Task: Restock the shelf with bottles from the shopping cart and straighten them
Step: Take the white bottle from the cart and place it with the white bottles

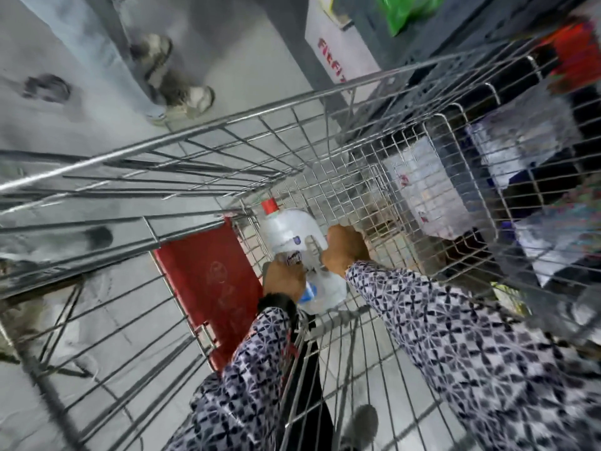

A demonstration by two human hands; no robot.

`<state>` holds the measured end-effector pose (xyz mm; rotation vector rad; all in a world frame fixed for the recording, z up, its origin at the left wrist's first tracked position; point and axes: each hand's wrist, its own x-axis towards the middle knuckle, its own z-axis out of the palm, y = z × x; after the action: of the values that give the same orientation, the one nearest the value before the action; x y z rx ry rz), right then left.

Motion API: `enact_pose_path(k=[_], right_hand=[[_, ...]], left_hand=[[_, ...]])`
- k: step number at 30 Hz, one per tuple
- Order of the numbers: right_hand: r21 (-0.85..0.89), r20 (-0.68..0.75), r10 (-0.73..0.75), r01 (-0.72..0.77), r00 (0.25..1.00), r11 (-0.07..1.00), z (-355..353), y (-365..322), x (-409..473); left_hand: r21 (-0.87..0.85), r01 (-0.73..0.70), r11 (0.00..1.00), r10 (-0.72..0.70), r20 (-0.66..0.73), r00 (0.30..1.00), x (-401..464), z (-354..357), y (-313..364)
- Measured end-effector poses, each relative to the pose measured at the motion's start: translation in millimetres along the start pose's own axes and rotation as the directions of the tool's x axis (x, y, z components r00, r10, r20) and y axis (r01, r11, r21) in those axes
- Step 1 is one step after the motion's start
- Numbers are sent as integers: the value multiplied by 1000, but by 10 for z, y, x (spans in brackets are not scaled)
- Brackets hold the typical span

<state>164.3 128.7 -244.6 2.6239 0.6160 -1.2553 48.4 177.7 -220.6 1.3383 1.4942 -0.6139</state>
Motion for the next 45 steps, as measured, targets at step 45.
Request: enact_pose_path(k=[45], right_hand=[[183, -883, 469, 901, -26, 392, -3785, 3688, -6255]], left_hand=[[-814, -581, 3, 847, 311, -431, -6944, 297, 3211]])
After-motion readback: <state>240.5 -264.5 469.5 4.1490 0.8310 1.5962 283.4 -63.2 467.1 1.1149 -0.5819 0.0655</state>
